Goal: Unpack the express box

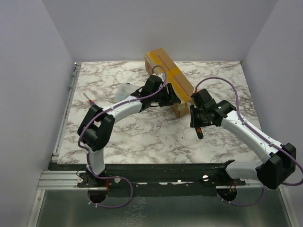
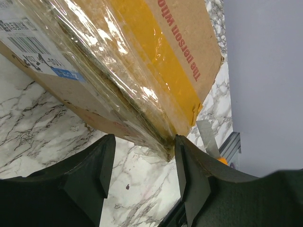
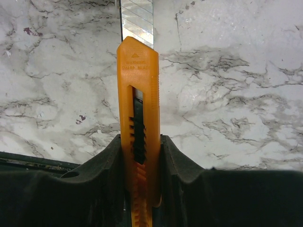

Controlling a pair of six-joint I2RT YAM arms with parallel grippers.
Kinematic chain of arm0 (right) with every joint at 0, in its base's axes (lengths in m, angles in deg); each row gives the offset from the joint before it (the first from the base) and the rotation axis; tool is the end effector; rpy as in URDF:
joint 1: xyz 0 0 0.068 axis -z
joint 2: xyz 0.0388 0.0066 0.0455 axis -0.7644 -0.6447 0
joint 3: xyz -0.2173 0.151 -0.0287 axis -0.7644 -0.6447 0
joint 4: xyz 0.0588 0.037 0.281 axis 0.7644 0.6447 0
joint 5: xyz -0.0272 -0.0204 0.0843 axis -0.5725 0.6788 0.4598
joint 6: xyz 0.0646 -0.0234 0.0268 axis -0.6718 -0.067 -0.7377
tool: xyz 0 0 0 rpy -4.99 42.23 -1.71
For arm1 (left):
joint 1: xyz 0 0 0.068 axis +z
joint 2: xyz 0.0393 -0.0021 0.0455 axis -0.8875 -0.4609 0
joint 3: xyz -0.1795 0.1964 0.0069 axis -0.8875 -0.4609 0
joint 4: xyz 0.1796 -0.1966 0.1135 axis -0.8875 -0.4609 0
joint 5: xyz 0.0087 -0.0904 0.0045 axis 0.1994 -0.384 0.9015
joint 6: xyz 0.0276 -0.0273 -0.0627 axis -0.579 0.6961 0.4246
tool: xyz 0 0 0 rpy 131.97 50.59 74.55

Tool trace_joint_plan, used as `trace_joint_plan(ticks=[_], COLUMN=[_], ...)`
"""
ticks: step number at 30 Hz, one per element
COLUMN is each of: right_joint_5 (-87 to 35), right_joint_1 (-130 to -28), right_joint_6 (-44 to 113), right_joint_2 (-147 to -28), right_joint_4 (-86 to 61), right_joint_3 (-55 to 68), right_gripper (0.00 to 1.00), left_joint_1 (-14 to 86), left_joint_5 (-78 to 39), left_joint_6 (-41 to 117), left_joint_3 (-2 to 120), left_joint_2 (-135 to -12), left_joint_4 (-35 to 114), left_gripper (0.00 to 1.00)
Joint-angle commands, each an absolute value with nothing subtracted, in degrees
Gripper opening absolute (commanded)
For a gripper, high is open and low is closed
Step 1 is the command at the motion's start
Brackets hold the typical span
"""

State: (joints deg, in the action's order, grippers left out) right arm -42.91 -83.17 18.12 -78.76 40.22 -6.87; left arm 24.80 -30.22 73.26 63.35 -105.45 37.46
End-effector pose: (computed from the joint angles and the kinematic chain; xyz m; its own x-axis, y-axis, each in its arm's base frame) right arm 0.2423 0.1477 0.2500 -0.8767 -0.1054 -0.4693 -0.1457 0.9881 0.0503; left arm 0.3642 -0.3075 0.2045 -0.8590 -0.2108 -0.4666 0.2534 0.6169 -0.7451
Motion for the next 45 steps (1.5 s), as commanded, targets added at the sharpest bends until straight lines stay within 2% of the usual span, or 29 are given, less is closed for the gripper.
trace_joint_plan(ticks=[1, 16, 45], right_joint_5=[-40.45, -41.29, -35.3], right_joint_1=[-83.59, -83.6, -84.87], right_joint_6=[18.93, 20.41, 25.97], right_joint_2=[-77.98, -77.29, -77.98], right_joint_4=[40.2, 40.28, 35.97], right_joint_3=[-7.84, -8.16, -10.09], right_gripper=[0.01, 0.0, 0.0], left_joint_1=[24.28, 24.31, 22.66], left_joint_5=[-31.26, -31.5, -33.15], left_joint_6=[71.83, 71.83, 71.79], left_joint_3=[62.4, 62.52, 62.85], left_joint_2=[-105.96, -105.96, -106.55], left_joint_4=[37.39, 37.38, 38.24], left_gripper=[0.58, 0.57, 0.54])
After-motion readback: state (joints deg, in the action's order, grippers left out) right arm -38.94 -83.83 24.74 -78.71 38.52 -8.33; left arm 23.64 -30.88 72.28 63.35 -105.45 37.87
